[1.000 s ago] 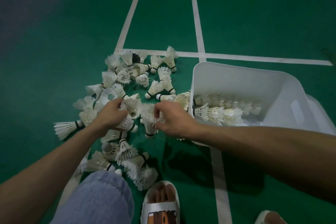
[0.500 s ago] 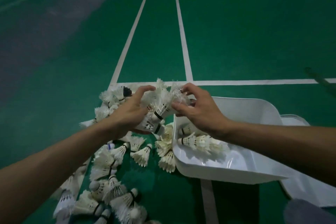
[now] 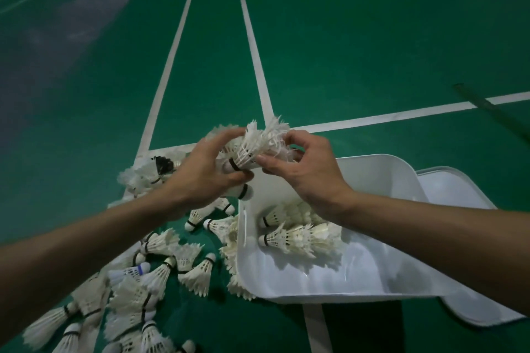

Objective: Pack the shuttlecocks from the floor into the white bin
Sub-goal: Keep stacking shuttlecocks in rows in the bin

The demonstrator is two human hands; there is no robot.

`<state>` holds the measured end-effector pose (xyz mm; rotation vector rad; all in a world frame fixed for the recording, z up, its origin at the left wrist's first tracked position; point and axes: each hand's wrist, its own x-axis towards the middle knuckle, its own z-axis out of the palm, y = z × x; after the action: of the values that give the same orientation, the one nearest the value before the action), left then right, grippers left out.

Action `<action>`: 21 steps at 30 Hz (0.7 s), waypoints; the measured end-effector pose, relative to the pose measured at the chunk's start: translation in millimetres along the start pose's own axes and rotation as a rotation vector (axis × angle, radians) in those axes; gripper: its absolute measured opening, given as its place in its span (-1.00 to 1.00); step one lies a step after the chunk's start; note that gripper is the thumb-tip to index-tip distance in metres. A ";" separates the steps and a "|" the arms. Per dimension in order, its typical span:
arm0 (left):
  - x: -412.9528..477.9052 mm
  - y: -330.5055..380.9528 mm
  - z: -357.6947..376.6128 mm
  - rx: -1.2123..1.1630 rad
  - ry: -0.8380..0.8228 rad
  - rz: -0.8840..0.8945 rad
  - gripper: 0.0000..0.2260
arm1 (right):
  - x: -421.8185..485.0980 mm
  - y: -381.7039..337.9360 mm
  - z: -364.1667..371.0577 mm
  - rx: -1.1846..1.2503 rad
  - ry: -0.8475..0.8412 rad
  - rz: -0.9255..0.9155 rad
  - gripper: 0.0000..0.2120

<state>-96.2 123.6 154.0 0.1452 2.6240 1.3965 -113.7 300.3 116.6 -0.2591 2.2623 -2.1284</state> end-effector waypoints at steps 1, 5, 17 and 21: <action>4.6 -1.7 4.0 0.021 0.021 0.032 -0.40 | 0.7 0.4 -2.4 -0.011 0.020 -0.005 -0.56; 18.3 -4.4 16.7 0.066 -0.005 0.070 -0.53 | 0.0 -0.3 -21.2 -0.140 0.030 -0.045 -0.67; 43.9 -13.4 43.0 -0.011 -0.003 0.040 -0.49 | -1.4 21.3 -96.4 -0.500 0.211 -0.130 -0.86; 42.5 -7.7 53.5 -0.023 -0.031 0.084 -0.50 | -12.3 33.9 -108.9 -0.534 0.239 -0.045 -0.79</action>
<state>-127.7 169.7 114.0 0.2743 2.6038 1.4387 -119.4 411.5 89.0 -0.0625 2.9575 -1.5994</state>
